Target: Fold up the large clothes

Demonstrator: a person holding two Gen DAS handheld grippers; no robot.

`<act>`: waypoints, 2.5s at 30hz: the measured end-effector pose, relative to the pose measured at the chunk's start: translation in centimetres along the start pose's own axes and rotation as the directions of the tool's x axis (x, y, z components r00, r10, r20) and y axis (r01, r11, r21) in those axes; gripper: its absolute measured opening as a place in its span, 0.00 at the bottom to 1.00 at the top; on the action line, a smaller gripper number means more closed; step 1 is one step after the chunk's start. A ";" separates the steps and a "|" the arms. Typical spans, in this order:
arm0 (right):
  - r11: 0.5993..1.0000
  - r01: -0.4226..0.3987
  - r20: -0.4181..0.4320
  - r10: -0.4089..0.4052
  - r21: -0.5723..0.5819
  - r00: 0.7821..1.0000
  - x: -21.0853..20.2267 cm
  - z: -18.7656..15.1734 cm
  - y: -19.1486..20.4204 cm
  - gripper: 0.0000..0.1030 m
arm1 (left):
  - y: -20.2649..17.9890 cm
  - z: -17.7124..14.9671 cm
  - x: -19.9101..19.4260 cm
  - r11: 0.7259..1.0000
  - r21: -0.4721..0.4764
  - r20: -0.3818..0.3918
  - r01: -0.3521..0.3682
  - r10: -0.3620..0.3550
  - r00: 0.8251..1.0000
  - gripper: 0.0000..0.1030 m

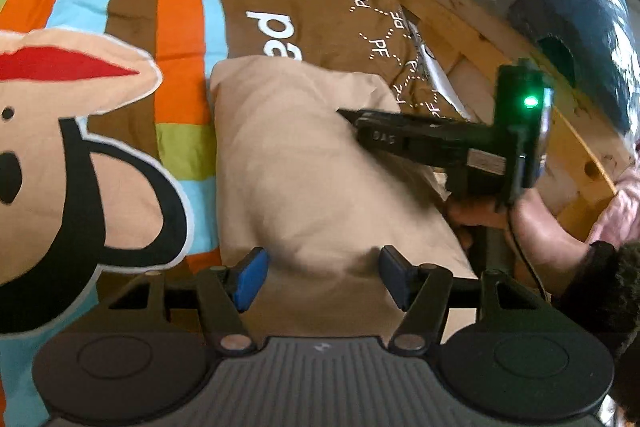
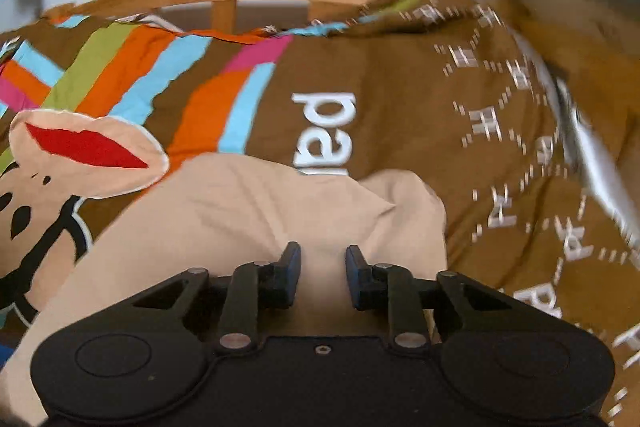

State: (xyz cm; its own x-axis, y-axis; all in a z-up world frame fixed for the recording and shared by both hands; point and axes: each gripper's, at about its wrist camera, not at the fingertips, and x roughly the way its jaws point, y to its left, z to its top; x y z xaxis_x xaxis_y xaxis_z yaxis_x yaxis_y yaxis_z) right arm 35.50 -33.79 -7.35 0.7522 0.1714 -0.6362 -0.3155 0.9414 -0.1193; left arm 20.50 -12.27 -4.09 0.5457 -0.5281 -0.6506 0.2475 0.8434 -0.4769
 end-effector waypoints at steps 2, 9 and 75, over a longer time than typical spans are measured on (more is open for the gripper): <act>1.000 0.013 0.011 -0.013 -0.014 1.000 -0.2 -0.5 0.1 0.22 | -0.4 -0.2 0.2 0.999 0.041 0.009 -0.009 0.009 1.000 0.64; 0.987 0.020 0.077 -0.033 0.160 0.996 -8.5 -2.3 -0.1 0.24 | 1.6 -0.2 -1.6 0.996 -0.072 -0.025 0.049 -0.051 0.998 0.65; 0.956 0.155 0.053 -0.173 0.249 0.983 -13.5 -7.5 -5.3 0.83 | 8.7 4.1 5.1 0.958 -0.223 -0.064 0.179 -0.198 0.978 0.99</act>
State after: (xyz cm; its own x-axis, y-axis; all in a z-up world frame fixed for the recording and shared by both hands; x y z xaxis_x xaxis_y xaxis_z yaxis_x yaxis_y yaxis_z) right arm 22.69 -43.31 -3.85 0.8250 0.0210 -0.5648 -0.0409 0.9989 -0.0225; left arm 28.72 -7.20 -9.11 0.4339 -0.6897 -0.5797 0.1563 0.6913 -0.7055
